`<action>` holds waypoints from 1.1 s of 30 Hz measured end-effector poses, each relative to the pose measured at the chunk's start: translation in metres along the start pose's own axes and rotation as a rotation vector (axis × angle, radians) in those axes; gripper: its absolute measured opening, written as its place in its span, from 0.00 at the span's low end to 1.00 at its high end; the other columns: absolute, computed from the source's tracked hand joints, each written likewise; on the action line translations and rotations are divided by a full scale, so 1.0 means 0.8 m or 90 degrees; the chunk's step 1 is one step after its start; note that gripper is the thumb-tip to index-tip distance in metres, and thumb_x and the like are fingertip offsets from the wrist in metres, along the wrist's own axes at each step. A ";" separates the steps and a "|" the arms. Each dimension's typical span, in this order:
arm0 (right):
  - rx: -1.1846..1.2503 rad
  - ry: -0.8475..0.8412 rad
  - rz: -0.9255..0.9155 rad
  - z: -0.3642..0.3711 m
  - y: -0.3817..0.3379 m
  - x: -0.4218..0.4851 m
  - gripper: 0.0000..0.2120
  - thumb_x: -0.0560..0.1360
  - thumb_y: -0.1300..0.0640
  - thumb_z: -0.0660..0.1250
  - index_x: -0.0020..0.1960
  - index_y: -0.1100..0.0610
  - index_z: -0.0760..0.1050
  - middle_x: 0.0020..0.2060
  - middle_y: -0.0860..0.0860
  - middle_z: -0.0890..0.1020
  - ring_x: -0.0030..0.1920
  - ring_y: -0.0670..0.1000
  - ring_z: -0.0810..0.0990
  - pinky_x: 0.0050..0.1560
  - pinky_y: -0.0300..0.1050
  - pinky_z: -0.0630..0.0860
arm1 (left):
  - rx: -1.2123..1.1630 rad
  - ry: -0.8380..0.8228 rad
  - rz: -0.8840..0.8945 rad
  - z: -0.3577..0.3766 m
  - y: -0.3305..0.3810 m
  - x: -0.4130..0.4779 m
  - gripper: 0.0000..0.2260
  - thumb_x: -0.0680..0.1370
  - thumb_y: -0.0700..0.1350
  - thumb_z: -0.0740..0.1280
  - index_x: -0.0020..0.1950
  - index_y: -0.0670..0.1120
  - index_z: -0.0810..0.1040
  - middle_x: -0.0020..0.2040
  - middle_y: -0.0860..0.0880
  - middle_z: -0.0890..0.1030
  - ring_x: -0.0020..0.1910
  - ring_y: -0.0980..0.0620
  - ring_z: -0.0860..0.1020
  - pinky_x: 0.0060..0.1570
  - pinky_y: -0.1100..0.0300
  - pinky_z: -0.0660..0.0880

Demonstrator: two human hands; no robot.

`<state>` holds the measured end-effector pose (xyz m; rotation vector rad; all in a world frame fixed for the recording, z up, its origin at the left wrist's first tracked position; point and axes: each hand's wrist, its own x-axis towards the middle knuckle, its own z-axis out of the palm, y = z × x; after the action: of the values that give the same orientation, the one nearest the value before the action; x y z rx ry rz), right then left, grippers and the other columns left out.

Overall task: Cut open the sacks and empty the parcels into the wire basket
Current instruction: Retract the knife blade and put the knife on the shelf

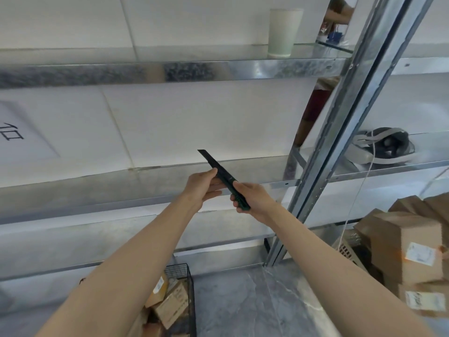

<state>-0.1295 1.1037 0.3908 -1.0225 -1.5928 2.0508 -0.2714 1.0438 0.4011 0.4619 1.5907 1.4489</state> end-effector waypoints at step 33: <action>0.033 -0.109 0.177 -0.027 -0.033 0.140 0.08 0.80 0.61 0.59 0.57 0.63 0.72 0.39 0.55 0.75 0.35 0.50 0.73 0.31 0.39 0.73 | -0.023 0.041 -0.020 -0.011 0.013 0.123 0.10 0.81 0.45 0.62 0.55 0.41 0.79 0.48 0.44 0.84 0.47 0.50 0.83 0.49 0.56 0.79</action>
<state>-0.1942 1.2002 0.3768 -1.1307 -1.5395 2.4091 -0.3327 1.1168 0.3742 0.3713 1.6133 1.4789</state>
